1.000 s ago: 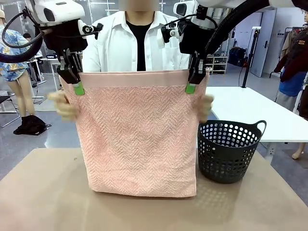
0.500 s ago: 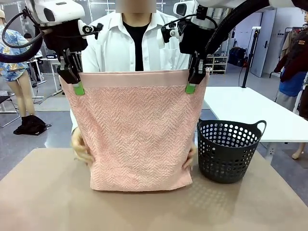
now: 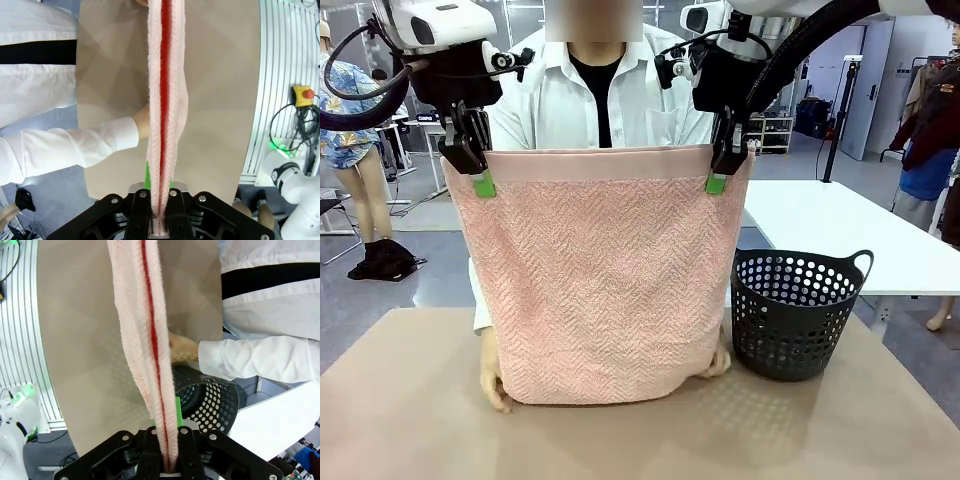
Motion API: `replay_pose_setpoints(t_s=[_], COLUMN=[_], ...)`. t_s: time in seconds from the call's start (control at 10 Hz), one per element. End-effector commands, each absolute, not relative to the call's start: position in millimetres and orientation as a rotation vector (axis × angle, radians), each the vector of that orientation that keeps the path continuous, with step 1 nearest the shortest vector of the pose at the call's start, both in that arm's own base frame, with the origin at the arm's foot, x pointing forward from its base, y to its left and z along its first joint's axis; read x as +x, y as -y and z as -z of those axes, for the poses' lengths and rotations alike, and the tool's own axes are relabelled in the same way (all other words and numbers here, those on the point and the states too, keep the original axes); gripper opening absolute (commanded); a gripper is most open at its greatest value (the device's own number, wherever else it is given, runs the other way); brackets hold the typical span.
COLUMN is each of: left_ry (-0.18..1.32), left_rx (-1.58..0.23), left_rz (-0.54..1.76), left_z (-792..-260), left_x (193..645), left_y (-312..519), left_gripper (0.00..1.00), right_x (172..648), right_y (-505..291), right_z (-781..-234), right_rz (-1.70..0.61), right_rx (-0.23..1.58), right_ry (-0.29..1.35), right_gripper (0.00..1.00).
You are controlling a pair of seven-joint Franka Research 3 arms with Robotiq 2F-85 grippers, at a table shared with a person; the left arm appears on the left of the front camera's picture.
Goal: Fold the towel.
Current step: Release the end of the 100 cm Hotel Towel you were holding.
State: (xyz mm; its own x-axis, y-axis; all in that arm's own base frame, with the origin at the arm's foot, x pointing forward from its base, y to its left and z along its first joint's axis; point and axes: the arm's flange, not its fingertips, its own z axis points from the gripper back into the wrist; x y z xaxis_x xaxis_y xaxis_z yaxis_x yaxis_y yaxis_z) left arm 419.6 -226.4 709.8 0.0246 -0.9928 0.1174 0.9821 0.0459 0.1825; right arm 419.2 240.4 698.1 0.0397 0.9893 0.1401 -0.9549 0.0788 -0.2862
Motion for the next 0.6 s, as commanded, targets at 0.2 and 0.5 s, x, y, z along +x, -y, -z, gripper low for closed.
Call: replay_pose_setpoints(t_s=[0.2, 0.5], left_ry=[0.238, 0.238], left_rx=[0.057, 0.057], left_rz=[1.527, 1.527], left_z=[-711.1, -711.1], left_x=[419.8, 419.8], left_y=[225.6, 225.6], left_gripper=[0.00, 0.00], right_x=[419.0, 419.0], right_y=[-240.2, -240.2], right_z=[-699.2, -699.2], right_rz=[-1.495, -1.495], right_rx=[-0.128, -0.128], right_ry=[0.338, 0.338], right_gripper=[0.00, 0.00])
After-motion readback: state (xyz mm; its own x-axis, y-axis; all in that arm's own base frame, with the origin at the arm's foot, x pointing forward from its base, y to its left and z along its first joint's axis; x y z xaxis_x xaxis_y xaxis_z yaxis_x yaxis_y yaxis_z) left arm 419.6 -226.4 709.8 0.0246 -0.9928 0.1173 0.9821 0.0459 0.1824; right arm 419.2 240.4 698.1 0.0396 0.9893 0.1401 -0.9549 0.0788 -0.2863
